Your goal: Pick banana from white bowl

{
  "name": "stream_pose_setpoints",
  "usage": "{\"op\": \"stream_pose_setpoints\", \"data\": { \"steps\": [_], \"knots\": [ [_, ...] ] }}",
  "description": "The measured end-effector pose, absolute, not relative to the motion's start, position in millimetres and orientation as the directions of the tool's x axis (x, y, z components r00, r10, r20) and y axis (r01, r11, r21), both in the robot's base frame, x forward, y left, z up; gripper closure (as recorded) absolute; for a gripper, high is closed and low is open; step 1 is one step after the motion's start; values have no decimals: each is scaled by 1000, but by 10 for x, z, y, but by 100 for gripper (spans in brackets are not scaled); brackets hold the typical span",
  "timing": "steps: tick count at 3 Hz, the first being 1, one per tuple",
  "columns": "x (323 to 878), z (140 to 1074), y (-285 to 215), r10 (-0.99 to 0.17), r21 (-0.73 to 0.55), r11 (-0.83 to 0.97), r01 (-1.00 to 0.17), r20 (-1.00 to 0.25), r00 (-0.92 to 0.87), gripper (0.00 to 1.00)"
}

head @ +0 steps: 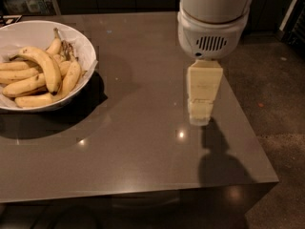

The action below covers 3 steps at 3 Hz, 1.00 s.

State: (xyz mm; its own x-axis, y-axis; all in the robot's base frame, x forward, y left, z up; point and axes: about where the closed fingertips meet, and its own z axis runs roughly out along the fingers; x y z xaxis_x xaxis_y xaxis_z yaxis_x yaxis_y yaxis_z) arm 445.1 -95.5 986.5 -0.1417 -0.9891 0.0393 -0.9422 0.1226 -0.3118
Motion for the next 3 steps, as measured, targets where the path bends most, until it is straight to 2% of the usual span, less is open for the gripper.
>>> {"op": "stream_pose_setpoints", "data": {
  "steps": [1, 3],
  "knots": [
    [4465, 9940, -903, -991, -340, 121, -932, 19, -135, 0],
    [4910, 10220, -301, -974, -332, 222, -917, -116, -194, 0]
  ]
}}
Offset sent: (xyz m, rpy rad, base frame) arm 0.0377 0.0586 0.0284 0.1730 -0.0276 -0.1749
